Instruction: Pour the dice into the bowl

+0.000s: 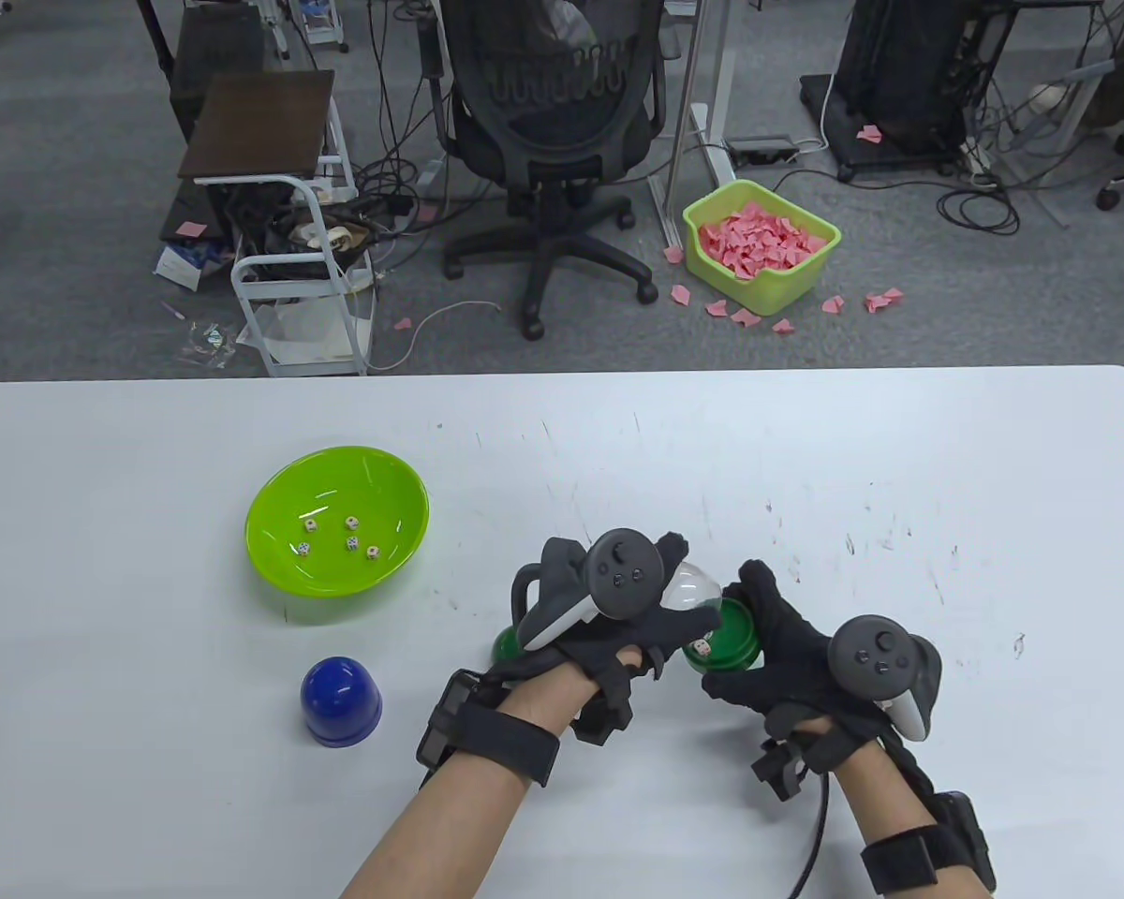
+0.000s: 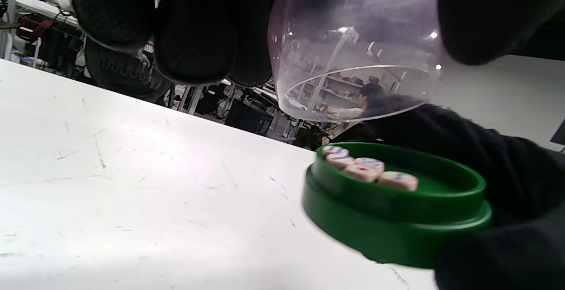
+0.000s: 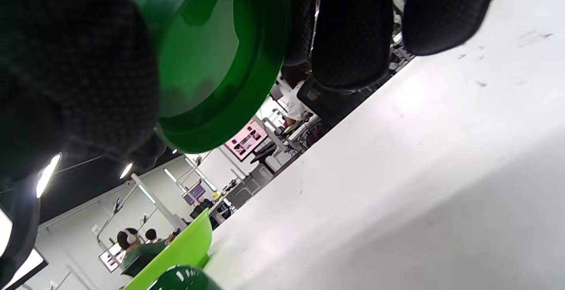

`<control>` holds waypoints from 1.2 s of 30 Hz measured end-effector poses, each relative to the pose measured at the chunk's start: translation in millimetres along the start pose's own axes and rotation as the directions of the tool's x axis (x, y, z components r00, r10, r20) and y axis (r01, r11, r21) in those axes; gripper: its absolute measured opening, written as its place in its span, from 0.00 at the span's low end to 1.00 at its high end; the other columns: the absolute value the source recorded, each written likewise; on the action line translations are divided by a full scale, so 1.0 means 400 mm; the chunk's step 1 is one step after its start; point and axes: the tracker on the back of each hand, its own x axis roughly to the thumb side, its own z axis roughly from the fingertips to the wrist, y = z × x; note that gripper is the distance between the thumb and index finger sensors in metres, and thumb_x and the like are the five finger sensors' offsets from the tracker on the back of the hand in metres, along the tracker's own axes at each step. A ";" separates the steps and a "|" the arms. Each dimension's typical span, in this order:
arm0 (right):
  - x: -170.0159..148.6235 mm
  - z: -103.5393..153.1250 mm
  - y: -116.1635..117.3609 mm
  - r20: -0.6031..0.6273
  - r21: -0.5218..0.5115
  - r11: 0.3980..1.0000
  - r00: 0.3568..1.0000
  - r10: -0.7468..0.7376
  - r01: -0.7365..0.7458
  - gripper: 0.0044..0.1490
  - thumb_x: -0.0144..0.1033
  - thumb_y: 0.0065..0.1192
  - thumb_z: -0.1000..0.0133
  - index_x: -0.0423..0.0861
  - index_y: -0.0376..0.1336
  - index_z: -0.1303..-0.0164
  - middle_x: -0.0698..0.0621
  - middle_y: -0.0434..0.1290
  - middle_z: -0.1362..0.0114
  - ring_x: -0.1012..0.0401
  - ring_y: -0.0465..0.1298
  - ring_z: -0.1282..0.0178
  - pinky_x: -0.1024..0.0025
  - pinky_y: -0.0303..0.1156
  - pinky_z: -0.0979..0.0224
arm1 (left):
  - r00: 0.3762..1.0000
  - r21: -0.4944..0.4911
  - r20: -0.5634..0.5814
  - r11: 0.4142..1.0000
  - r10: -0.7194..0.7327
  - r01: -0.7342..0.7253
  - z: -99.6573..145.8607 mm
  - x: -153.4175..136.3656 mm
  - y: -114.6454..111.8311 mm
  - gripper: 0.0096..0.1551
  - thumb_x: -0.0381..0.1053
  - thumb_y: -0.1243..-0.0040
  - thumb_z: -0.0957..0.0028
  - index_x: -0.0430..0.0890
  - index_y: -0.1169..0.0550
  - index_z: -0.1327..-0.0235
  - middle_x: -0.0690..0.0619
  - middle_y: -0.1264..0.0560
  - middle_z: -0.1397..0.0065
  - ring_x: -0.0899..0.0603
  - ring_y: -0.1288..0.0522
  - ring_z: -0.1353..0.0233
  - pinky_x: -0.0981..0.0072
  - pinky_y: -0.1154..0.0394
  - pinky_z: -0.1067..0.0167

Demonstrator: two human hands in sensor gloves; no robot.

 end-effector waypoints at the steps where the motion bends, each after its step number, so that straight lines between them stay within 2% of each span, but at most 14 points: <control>1: -0.004 0.000 -0.005 -0.008 -0.009 1.000 1.000 -0.001 0.001 0.75 0.51 0.87 0.64 0.39 0.43 0.19 0.41 0.66 0.19 0.40 0.76 0.41 0.31 0.68 0.32 | 1.000 -0.012 -0.008 1.000 -0.017 0.017 -0.003 -0.004 -0.006 0.53 0.76 0.37 0.56 0.50 0.36 0.23 0.43 0.22 0.31 0.36 0.22 0.36 0.38 0.27 0.33; 4: -0.021 0.001 -0.030 -0.044 -0.042 0.999 0.999 0.030 -0.032 0.74 0.51 0.86 0.63 0.39 0.43 0.19 0.41 0.65 0.19 0.39 0.76 0.41 0.30 0.68 0.33 | 0.991 -0.058 -0.011 0.990 -0.131 0.130 -0.014 -0.007 -0.040 0.55 0.75 0.38 0.55 0.48 0.40 0.22 0.43 0.25 0.28 0.35 0.24 0.33 0.38 0.28 0.32; 8: -0.033 0.003 -0.050 -0.060 -0.075 0.997 0.998 0.012 -0.017 0.74 0.50 0.86 0.63 0.39 0.42 0.19 0.41 0.64 0.18 0.39 0.76 0.40 0.30 0.67 0.32 | 0.961 -0.098 0.007 0.956 -0.278 0.277 -0.023 0.008 -0.090 0.54 0.74 0.35 0.56 0.49 0.40 0.22 0.45 0.27 0.26 0.35 0.29 0.26 0.37 0.32 0.29; 14: -0.032 0.005 -0.062 -0.058 -0.099 0.995 0.998 0.004 -0.009 0.74 0.49 0.86 0.62 0.39 0.42 0.19 0.41 0.64 0.18 0.39 0.75 0.40 0.30 0.67 0.32 | 0.892 -0.190 0.029 0.874 -0.451 0.448 -0.044 0.027 -0.174 0.53 0.73 0.33 0.58 0.51 0.38 0.23 0.47 0.27 0.24 0.35 0.35 0.21 0.35 0.37 0.25; 21: -0.032 0.004 -0.059 -0.048 -0.094 0.995 0.999 0.011 -0.015 0.74 0.47 0.86 0.62 0.39 0.42 0.19 0.40 0.63 0.18 0.39 0.75 0.39 0.30 0.67 0.32 | 0.857 -0.271 0.041 0.820 -0.513 0.504 -0.052 0.018 -0.234 0.53 0.72 0.33 0.57 0.52 0.39 0.22 0.48 0.28 0.23 0.35 0.36 0.19 0.34 0.39 0.24; 32: -0.026 0.004 -0.051 -0.026 -0.080 0.996 0.999 0.026 -0.028 0.71 0.48 0.86 0.62 0.39 0.45 0.19 0.40 0.64 0.18 0.39 0.75 0.39 0.30 0.67 0.32 | 0.847 -0.312 0.053 0.797 -0.529 0.517 -0.045 -0.001 -0.260 0.52 0.71 0.35 0.56 0.53 0.40 0.22 0.48 0.29 0.22 0.34 0.38 0.19 0.33 0.41 0.23; 36: -0.024 0.005 -0.049 -0.023 -0.078 0.997 0.999 0.027 -0.029 0.69 0.48 0.86 0.62 0.39 0.47 0.19 0.39 0.64 0.18 0.39 0.75 0.39 0.30 0.67 0.33 | 0.872 -0.315 0.051 0.820 -0.488 0.477 -0.042 -0.005 -0.251 0.55 0.72 0.36 0.56 0.52 0.44 0.20 0.45 0.33 0.19 0.34 0.40 0.18 0.33 0.42 0.23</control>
